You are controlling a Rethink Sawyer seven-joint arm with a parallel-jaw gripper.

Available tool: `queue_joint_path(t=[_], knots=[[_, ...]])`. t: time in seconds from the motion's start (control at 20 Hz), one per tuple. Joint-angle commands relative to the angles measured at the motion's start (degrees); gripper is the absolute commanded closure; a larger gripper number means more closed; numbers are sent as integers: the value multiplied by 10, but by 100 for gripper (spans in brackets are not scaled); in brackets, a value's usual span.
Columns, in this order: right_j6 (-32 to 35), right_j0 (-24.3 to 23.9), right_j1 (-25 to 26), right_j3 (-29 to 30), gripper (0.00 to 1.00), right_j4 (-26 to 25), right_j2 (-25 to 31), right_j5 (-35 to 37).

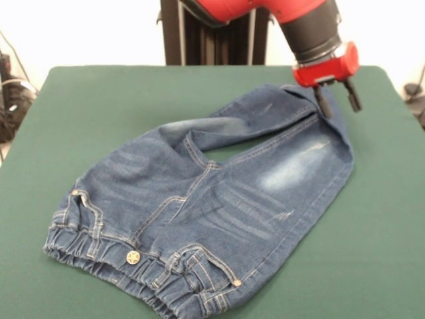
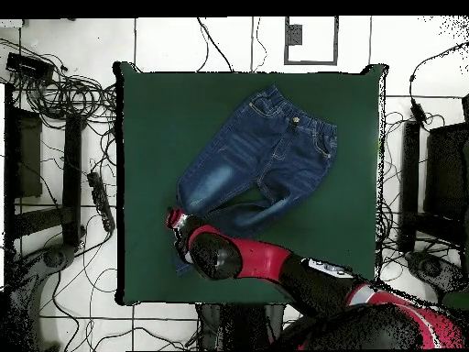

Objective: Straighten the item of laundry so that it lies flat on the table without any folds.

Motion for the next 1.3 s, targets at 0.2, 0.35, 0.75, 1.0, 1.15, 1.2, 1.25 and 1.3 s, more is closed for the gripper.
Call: queue_joint_path(t=[0.2,0.35,0.75,1.0,1.15,1.2,1.25,1.3], knots=[[66,25,83,-75,0,-12,-1,-15],[66,28,88,-80,0,-15,-3,-20],[60,27,99,-93,0,-29,-13,-23],[61,16,52,-59,0,-20,-7,16],[63,7,20,-37,0,-10,3,44],[63,4,13,-32,0,-9,5,51],[62,1,5,-27,0,-8,8,58],[62,-2,-2,-23,0,-6,10,66]])
